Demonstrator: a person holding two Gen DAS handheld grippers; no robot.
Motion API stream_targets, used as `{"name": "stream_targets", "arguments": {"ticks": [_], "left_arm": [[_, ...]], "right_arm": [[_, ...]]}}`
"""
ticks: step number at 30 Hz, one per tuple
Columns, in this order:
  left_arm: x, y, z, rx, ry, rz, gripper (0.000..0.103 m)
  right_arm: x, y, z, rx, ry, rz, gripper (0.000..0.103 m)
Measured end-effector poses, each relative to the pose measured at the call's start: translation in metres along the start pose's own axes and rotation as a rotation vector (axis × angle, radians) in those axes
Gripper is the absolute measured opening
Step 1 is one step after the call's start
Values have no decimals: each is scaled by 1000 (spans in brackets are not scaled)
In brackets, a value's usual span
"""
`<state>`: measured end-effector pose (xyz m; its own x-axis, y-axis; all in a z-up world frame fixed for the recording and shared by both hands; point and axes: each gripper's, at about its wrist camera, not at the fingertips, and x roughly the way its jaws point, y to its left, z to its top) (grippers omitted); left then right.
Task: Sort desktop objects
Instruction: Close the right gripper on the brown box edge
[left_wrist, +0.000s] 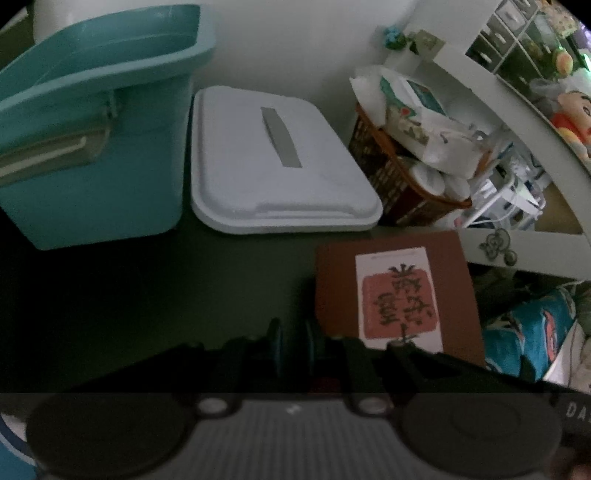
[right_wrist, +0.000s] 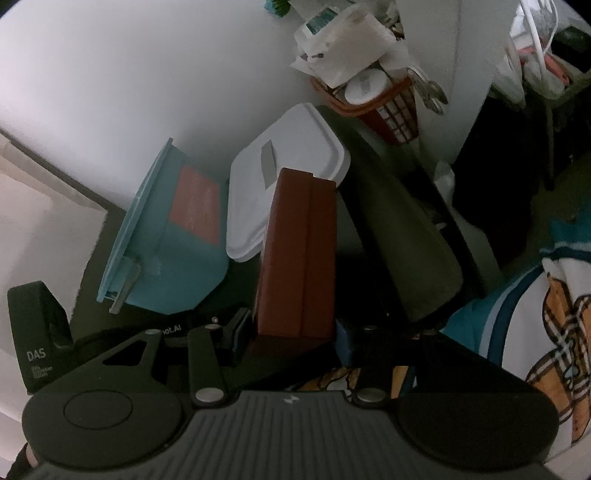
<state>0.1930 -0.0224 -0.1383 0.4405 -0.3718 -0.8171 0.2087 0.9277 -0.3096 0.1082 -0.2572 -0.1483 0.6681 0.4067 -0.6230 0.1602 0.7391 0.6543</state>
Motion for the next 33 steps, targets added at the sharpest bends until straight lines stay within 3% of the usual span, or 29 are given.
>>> {"name": "stream_targets", "arguments": {"ticks": [6, 11, 22, 25, 33], "left_arm": [[2, 1, 1, 21, 10, 6, 14], [3, 0, 2, 45, 8, 1, 14], [6, 11, -3, 34, -5, -39, 14], [4, 14, -4, 31, -13, -50, 14], [-6, 26, -14, 35, -31, -89, 14]], "right_arm": [[3, 3, 3, -17, -18, -10, 53], [7, 5, 4, -25, -38, -10, 65], [19, 6, 3, -33, -51, -26, 65], [20, 7, 2, -47, -64, -45, 57], [18, 13, 1, -63, -89, -59, 54]]}}
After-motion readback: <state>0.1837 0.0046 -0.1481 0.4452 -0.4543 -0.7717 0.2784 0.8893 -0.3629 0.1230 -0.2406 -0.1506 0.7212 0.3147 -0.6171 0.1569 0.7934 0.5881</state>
